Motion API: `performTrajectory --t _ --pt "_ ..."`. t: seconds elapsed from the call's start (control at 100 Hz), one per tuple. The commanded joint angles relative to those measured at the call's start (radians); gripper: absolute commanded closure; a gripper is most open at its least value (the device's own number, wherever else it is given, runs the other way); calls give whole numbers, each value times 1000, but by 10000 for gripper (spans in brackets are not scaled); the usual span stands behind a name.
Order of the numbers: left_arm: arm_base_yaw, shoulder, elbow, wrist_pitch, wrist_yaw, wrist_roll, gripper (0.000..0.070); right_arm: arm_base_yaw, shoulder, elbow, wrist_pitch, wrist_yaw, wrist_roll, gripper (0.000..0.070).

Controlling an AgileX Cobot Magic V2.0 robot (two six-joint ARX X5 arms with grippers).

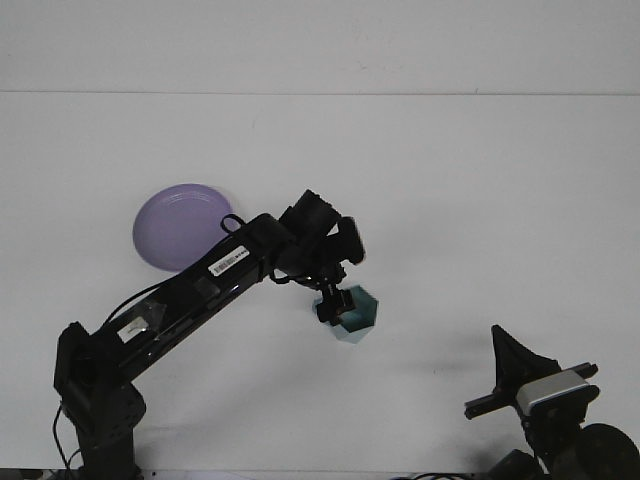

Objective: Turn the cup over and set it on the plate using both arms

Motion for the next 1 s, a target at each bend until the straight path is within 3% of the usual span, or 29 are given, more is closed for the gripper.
performTrajectory --t 0.0,0.3,0.46,0.57,0.989 --pt "-13 35 26 6 -2 27 278 6 0 3 7 0 10 700" --pt "-13 100 26 37 -2 26 304 6 0 3 5 0 10 700" --pt "-13 127 26 34 -2 26 463 6 0 3 1 0 10 700" --pt "-15 128 26 46 -1 26 700 6 0 3 -1 0 10 700" --pt "-14 127 68 8 -17 -28 689 6 0 3 -14 0 10 700"
